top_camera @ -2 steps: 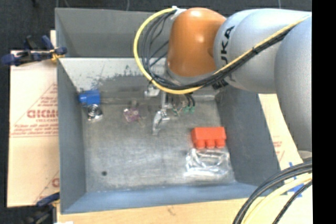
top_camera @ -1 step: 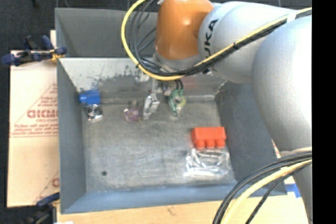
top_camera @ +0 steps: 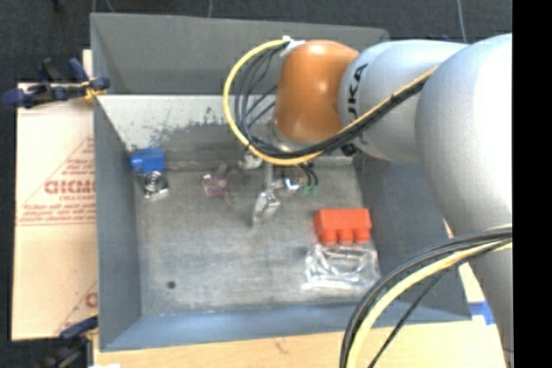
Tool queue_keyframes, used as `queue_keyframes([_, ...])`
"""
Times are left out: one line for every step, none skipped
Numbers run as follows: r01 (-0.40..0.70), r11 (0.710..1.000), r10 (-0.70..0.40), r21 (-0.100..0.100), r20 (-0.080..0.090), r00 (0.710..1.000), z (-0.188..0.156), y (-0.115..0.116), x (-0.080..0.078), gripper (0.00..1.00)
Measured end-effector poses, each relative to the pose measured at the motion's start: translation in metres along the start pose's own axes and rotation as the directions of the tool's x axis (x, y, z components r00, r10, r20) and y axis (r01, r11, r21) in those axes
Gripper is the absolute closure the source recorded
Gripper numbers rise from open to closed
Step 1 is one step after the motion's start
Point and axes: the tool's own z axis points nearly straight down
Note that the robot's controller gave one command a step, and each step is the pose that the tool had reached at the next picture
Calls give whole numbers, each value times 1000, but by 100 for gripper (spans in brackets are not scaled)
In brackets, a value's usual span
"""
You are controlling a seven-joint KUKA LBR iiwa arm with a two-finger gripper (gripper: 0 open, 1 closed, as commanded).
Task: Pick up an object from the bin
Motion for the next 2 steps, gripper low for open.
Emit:
queue_keyframes([-132,991,132,0,-5,991,3,-44,13,0])
queue_keyframes([-39,999,39,1,-7,999,-12,-77,28,0])
